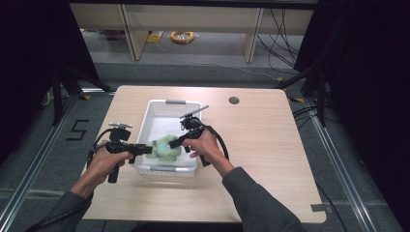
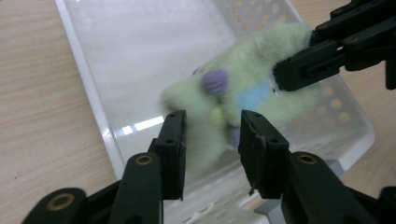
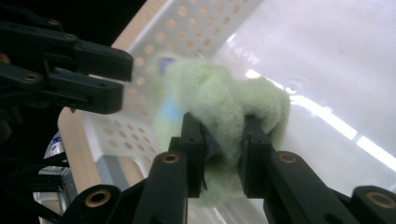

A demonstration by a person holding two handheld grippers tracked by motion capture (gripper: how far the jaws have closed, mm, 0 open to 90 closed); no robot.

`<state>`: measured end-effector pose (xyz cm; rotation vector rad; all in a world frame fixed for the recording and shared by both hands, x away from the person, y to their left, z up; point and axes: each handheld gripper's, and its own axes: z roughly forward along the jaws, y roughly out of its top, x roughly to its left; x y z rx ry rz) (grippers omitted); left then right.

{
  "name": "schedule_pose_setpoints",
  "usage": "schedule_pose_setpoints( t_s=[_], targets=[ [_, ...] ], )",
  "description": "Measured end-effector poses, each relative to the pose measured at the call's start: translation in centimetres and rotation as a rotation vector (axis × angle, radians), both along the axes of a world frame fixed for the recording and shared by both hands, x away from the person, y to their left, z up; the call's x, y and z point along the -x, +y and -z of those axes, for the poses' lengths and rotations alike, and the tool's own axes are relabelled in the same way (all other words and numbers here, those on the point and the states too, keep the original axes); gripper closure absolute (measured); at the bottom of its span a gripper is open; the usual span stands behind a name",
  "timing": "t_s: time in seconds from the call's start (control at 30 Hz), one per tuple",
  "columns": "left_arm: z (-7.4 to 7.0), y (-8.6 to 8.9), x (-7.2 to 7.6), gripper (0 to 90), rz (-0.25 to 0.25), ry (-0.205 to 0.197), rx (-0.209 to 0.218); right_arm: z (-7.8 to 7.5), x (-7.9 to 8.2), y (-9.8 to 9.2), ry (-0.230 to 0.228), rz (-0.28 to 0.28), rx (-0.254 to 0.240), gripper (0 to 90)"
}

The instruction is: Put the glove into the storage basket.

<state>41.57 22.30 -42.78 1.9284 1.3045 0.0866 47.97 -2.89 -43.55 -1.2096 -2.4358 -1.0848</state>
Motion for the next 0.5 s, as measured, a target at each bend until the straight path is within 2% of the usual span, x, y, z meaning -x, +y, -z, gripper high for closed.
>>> schedule_pose_setpoints(
  t_s=[0.03,0.17,0.23,0.27,0.3,0.33,0.4,0.47,0.5],
  targets=[
    [-0.2,-0.2,0.0,56.9,-0.012,-0.017,-0.020,0.2,-0.2,-0.2,0.010,0.016,0.021,75.5],
    [-0.3,-0.5,0.1,55.4,-0.003,-0.018,-0.008,0.7,-0.6,-0.5,0.015,0.025,0.039,75.4],
    [-0.4,-0.7,0.2,54.8,-0.003,-0.030,-0.017,0.9,-0.8,-0.7,0.011,0.027,0.048,75.3],
    [-0.4,-0.8,0.3,54.7,0.002,-0.038,-0.023,1.0,-0.8,-0.7,0.030,0.033,0.048,75.2],
    [-0.4,-1.0,0.5,54.7,0.003,-0.044,-0.019,1.1,-0.9,-0.8,0.012,0.038,0.079,75.0],
    [-0.5,-1.1,0.6,54.5,0.014,-0.040,-0.014,1.1,-0.9,-0.8,0.033,0.046,0.081,74.8],
    [-0.5,-1.1,0.7,54.4,0.015,-0.045,-0.012,1.1,-0.9,-0.8,0.034,0.046,0.083,74.6],
    [-0.7,-1.5,1.1,53.4,0.011,-0.056,-0.002,1.3,-1.0,-0.7,0.020,0.056,0.112,74.1],
    [-0.8,-1.6,1.2,53.2,0.024,-0.060,-0.013,1.3,-1.0,-0.6,0.015,0.055,0.139,73.8]
  ],
)
